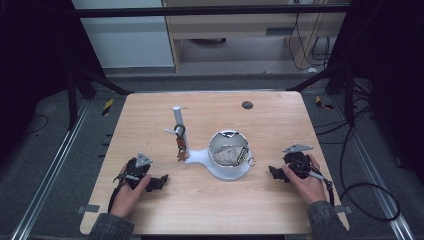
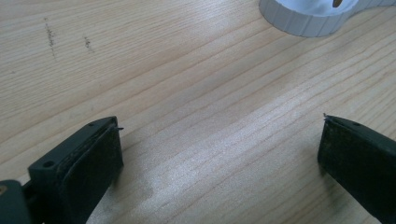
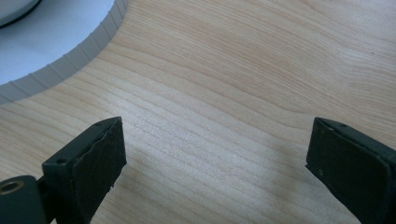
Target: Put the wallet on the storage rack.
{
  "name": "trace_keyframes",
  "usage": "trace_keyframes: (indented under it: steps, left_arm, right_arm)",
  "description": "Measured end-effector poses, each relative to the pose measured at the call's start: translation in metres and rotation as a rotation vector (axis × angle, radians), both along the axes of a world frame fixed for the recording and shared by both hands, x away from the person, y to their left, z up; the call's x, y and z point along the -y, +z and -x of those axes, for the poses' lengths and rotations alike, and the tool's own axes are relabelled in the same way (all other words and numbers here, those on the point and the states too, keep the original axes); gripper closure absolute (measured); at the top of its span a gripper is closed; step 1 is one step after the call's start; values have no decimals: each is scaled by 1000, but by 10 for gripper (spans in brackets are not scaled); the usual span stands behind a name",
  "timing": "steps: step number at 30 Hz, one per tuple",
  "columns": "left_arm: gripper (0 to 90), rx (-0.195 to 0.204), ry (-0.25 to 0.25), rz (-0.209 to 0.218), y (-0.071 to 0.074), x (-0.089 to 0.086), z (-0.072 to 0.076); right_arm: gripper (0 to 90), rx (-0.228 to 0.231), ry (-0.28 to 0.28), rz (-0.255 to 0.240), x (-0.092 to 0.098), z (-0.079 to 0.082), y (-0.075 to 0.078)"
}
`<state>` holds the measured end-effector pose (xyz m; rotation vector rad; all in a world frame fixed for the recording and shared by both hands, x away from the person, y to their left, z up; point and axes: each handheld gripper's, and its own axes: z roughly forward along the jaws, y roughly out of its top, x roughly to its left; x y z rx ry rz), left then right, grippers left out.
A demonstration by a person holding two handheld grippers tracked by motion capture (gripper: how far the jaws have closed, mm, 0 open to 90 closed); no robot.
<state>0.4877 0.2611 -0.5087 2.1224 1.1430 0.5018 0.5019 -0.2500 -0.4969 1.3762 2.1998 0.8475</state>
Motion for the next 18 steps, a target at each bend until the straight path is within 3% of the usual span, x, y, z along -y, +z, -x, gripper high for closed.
trace_keyframes:
  steps: [11, 18]
  left_arm:
    - [0, 0, 0, 0, 0, 0, 0]
    - [0, 0, 0, 0, 0, 0, 0]
  right_arm:
    - [48, -14, 3, -19, -4, -1, -8]
    - [19, 5, -11, -28, -8, 0, -12]
